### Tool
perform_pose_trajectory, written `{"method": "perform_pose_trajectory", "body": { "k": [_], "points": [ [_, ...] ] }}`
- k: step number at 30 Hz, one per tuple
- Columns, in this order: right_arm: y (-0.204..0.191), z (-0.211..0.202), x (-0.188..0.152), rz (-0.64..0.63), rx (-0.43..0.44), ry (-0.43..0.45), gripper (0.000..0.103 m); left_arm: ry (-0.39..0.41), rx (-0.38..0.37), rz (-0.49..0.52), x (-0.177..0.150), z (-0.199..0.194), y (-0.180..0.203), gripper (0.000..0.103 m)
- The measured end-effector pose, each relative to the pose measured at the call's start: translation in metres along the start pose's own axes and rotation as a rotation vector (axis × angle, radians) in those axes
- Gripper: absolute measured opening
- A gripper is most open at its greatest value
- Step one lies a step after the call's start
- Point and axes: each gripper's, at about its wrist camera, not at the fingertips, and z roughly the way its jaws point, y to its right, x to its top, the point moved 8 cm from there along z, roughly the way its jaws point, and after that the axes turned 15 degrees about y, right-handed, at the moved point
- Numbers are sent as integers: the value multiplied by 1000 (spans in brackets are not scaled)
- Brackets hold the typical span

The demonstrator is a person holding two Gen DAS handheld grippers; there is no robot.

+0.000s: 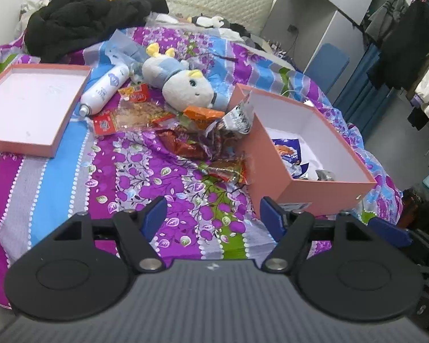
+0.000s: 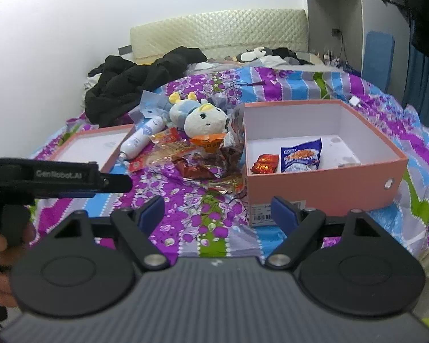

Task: Organize snacks
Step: 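Move the left tool to the brown foil bag while the right reaches nearby snacks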

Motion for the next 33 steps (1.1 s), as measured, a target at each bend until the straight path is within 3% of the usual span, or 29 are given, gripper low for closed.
{"method": "perform_pose_trajectory", "body": {
  "k": [9,17,26,33],
  "points": [
    [-16,41,-6,-131,3,16,77,-31,10,12,8,40,-20,76],
    [-33,77,-22,-344,8,-45,71,-57,5,-30,13,85,-41,76],
    [-49,121,-52,-561,13,-90,52,-99,22,-60,16,158,-68,75],
    [-57,161,-68,-638,9,-135,52,-126,29,-56,21,207,-82,74]
  ]
}}
